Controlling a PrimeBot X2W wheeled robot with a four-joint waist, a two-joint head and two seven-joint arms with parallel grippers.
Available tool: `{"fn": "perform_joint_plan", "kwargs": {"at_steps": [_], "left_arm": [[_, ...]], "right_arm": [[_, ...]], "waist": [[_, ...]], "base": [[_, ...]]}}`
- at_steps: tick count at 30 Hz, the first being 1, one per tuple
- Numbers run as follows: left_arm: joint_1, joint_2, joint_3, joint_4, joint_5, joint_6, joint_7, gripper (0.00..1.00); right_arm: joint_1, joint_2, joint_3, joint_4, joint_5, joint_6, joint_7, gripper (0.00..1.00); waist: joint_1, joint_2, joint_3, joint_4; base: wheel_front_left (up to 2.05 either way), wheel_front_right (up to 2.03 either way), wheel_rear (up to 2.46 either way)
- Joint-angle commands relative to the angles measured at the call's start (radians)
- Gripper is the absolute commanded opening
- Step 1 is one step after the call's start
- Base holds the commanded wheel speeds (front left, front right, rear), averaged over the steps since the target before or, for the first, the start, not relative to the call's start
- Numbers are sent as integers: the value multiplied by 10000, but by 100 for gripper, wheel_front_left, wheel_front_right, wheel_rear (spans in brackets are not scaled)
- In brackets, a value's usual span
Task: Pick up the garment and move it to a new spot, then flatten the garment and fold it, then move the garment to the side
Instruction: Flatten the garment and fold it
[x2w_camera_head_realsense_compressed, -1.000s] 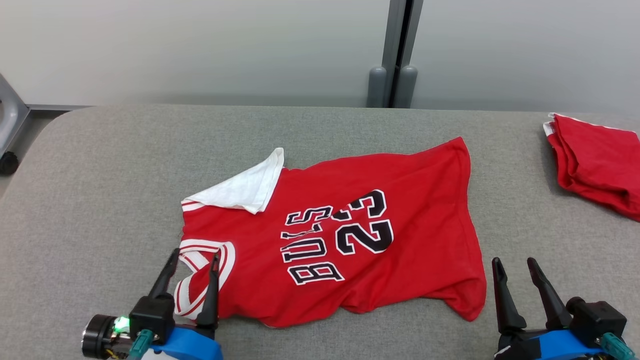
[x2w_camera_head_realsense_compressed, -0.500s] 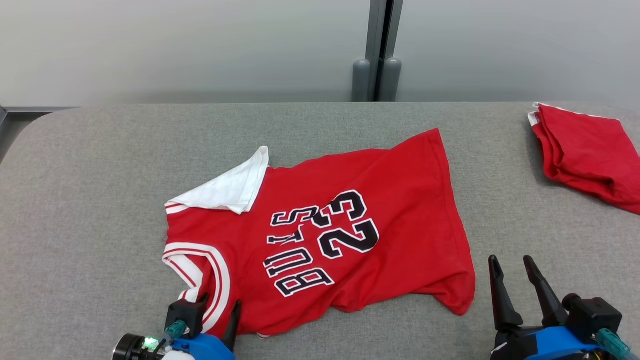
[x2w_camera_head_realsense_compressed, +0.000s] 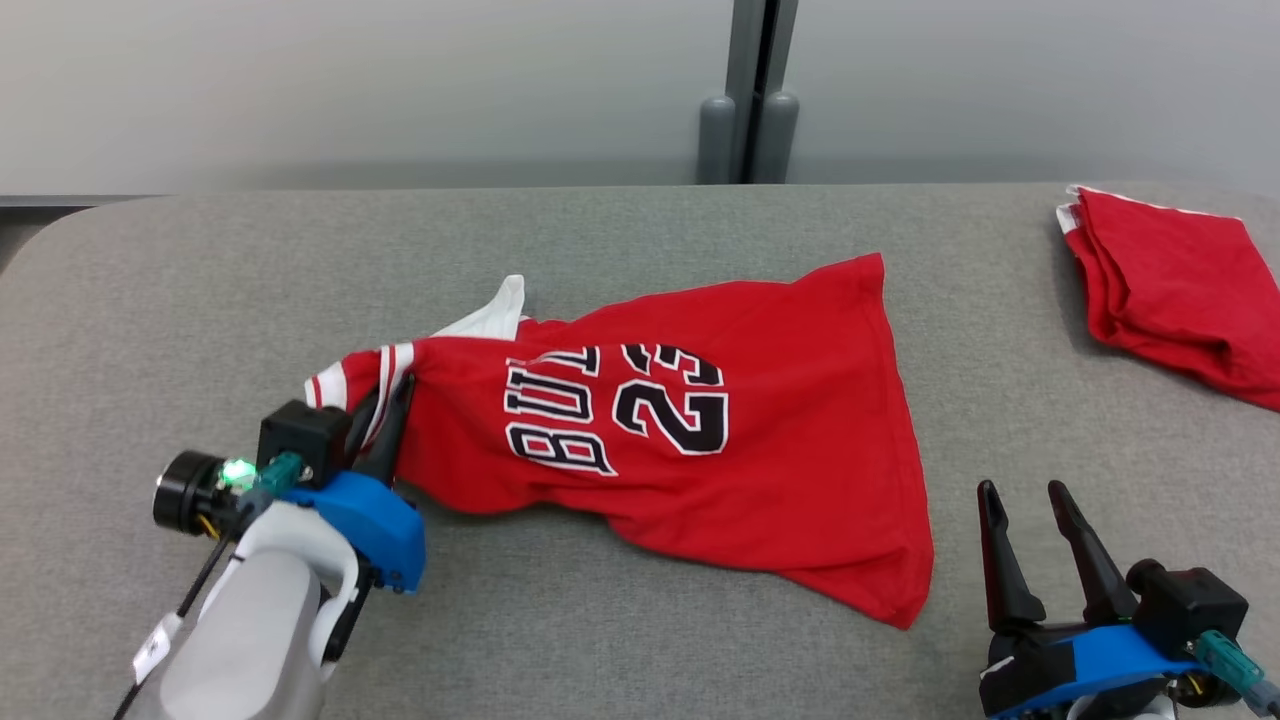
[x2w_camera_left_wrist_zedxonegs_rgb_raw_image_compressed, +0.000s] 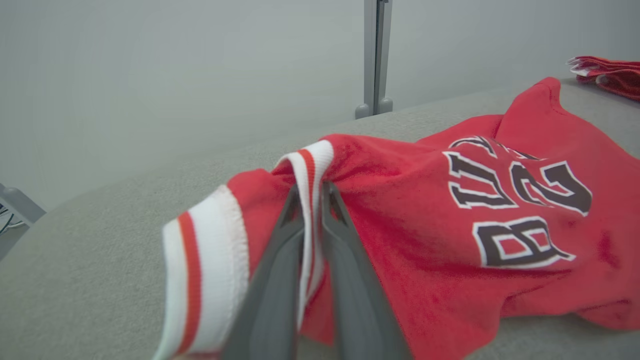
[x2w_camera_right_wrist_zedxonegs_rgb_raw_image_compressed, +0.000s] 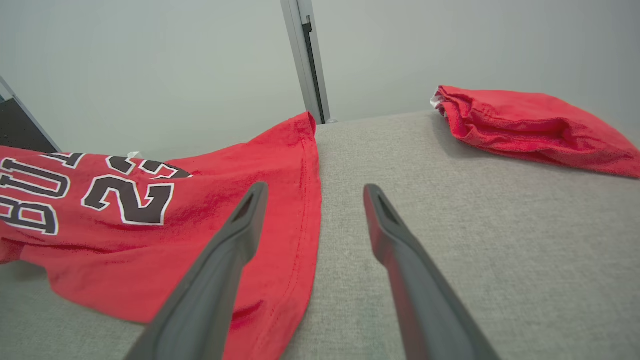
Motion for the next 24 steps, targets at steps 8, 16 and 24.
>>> {"fn": "perform_joint_plan", "kwargs": {"at_steps": [8,16,24], "left_arm": [[-1721,471,-1002,934,-677,-7,267,0],[-2570,278,-1150,2924,-669,168,-793,100],[-1069,42,-247,573,-286,1012,-1020,100]], "right_arm": [[-563,-24,55,184,-62,6,-34,100],[-620,-19,-9,418,-4,6,-34,100],[-175,-14,-256,421,53,6,-34,100]], "waist": [[-1,0,538,-742],[-1,0,678,-1120],[-1,0,322,-740]], "base": [[0,0,0],[0,0,0],[0,0,0]]}}
